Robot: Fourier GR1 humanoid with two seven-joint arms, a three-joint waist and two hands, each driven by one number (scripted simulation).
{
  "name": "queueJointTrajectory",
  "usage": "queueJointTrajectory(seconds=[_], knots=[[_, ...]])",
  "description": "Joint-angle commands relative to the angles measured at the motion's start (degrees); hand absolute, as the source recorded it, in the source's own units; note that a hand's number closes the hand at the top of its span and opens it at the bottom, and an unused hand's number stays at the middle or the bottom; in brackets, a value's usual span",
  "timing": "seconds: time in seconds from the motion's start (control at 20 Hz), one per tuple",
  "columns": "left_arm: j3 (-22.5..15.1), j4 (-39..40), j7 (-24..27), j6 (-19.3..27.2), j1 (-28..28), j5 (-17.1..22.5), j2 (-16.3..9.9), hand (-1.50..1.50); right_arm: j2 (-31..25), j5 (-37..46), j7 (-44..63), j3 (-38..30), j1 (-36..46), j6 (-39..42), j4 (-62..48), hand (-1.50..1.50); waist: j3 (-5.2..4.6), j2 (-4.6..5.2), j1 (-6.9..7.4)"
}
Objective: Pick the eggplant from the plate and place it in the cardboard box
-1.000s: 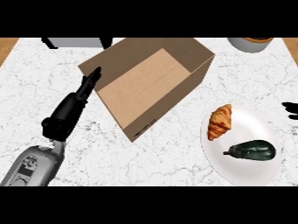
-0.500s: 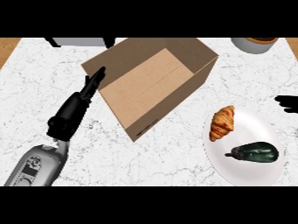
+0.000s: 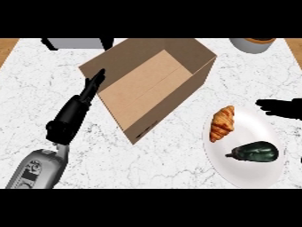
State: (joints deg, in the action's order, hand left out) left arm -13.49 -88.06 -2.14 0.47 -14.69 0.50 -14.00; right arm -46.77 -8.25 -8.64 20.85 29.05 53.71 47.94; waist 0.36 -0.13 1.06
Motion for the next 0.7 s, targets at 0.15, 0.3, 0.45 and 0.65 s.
queueJointTrajectory(seconds=[0.15, 0.3, 0.45, 0.65], knots=[[0.90, 1.25, -2.15, -2.90, 1.43, 1.55, 0.52, 0.00, 4.68, 6.04, -2.64, 2.40, 0.67, 2.96, -1.07, -1.50, -0.32, 0.32, -0.39], [2.30, 1.91, -0.57, -3.73, 2.01, 1.10, -0.01, 0.00, 4.54, 6.63, -4.02, 0.43, 0.64, 3.57, -3.93, -1.50, -0.33, 0.29, -0.57], [0.97, -0.90, -3.18, -2.90, 1.95, -0.21, 1.43, 0.00, 6.52, 11.51, -10.24, 1.35, -1.77, -1.37, -4.79, -1.50, -0.27, 0.29, -0.48], [-1.20, -1.81, -2.02, -2.02, 5.51, -2.49, 3.27, 0.00, 7.97, 10.61, -7.38, -0.24, 0.39, -0.54, -4.29, -1.50, -0.31, 0.24, -0.38]])
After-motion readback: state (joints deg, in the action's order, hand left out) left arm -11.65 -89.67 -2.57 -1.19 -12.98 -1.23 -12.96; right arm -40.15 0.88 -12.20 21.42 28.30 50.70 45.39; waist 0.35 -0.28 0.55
